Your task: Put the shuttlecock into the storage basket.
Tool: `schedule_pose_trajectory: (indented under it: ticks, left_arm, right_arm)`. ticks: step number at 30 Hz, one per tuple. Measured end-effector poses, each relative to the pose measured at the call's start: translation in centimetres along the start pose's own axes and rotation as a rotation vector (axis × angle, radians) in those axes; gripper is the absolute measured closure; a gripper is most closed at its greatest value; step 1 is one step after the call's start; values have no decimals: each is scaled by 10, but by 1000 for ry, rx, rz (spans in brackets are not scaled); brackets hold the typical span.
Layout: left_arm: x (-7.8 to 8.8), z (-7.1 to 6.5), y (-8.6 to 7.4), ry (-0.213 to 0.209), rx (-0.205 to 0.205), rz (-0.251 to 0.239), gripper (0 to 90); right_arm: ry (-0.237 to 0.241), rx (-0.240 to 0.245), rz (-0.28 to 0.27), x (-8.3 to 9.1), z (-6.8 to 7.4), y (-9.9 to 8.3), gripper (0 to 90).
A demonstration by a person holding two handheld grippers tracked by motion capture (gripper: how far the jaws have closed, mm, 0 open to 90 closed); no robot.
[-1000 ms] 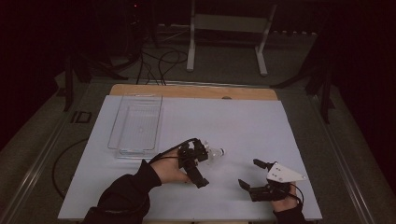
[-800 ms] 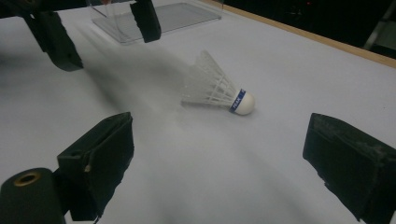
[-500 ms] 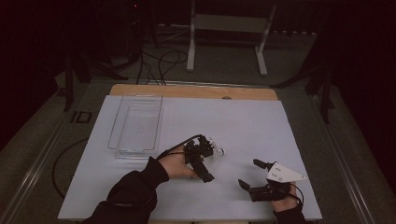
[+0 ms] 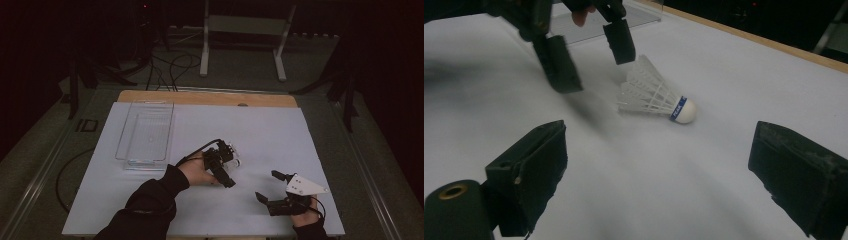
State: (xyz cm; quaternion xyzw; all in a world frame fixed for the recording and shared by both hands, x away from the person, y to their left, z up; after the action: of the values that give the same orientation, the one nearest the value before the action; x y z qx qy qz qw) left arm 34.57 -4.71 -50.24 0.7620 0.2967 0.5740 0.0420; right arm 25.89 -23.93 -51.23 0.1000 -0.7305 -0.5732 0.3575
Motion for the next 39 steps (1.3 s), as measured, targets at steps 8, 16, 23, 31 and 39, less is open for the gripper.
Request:
schedule_pose_trajectory:
  ticks: [8,16,23,31,39]
  left_arm:
    - [-8,7,3,9,44,30,279]
    - [-16,13,6,34,70,46,399]
    - [-24,19,9,50,75,50,483]
    - [-29,26,10,74,93,31,573]
    - [-31,28,12,77,87,31,742]
  right_arm:
    - [1,-3,3,0,0,0,88]
    - [3,-3,4,0,1,0,88]
    - [4,-3,9,0,1,0,88]
    - [5,-1,5,0,1,0,88]
    - [4,-4,11,0,1,0,88]
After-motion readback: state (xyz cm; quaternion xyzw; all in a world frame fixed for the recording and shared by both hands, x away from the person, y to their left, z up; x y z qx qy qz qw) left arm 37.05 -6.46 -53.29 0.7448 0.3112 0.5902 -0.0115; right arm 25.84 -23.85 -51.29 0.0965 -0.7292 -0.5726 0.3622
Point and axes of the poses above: each handheld gripper's, and its own axes: x roughly backward along the jaws, y roughly out of its top, z roughly to its left, the point moved 5 cm from there along -x, roughly forward along the jaws, and after that the axes turned 10 degrees about -y, right-handed, at the moved point
